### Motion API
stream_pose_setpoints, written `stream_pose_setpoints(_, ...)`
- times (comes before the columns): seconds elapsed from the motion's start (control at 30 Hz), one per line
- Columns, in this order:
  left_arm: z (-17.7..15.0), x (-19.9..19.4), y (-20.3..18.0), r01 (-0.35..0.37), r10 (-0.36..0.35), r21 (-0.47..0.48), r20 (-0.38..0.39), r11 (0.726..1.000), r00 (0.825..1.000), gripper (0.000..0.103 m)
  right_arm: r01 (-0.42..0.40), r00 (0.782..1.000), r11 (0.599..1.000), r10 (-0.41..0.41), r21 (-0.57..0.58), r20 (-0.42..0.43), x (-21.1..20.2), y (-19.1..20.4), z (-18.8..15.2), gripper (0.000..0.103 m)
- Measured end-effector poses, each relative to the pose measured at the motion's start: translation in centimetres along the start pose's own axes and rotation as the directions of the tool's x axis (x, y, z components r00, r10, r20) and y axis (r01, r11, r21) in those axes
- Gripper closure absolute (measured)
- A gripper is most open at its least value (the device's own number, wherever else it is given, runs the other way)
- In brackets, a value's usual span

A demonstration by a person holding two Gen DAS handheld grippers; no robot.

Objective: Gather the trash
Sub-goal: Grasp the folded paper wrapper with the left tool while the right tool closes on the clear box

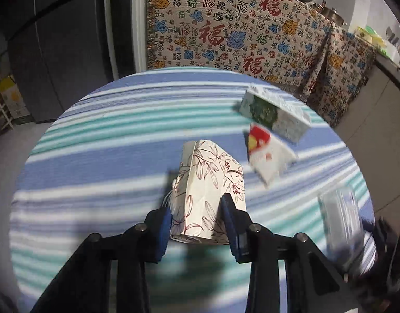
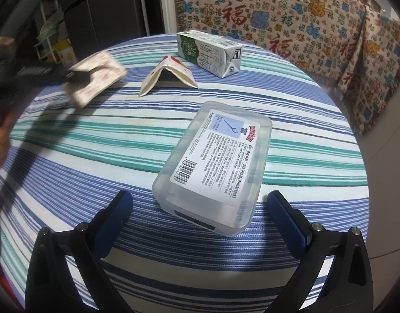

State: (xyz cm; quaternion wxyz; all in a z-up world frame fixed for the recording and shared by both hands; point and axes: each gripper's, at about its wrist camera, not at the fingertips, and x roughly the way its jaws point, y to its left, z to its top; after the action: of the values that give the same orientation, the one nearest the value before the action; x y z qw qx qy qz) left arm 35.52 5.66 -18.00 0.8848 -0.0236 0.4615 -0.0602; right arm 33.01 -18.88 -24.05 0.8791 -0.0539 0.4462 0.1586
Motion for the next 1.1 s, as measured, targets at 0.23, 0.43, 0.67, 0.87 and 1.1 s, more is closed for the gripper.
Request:
stream_pose_setpoints(0.23,-7.7,-3.3,-2.1,-0.045,0.045,0.032,0.006,0.998,0.999,0.048,-0.005,1.000,1.000,0.005,-0.024,-0.007,-0.6,0.1,-0.7,0.001)
stream_pose_setpoints(0.43,-9.3,-1.7,-3.0,-0.065,0.062,0.088,0.032,0.994,0.998,0.027,-0.023,1.000,0.999,0.022,-0.049,-0.008,-1.2,-0.2,-1.7,0.000)
stream_pose_setpoints(0.67,-8.1,-0.5,-2.7,-0.058,0.057,0.089,0.018,0.994,0.998,0.013,-0.018,1.000,0.999,0.017,-0.041,-0.020,-1.0,-0.5,-1.3,0.000)
stream_pose_setpoints(0.87,-8.2,-0.7,-2.3,-0.030,0.029,0.084,0.016,0.996,0.999,0.013,-0.129,0.991,0.985,0.132,0.117,-0.012,-1.6,-2.0,-0.5,0.001)
stream_pose_setpoints(1.1,-7.0,-2.6,0.2,0.094,-0.093,0.000,0.065,0.996,0.994,0.014,-0.150,0.988,0.972,0.144,0.182,0.047,-2.3,-2.6,1.0,0.001)
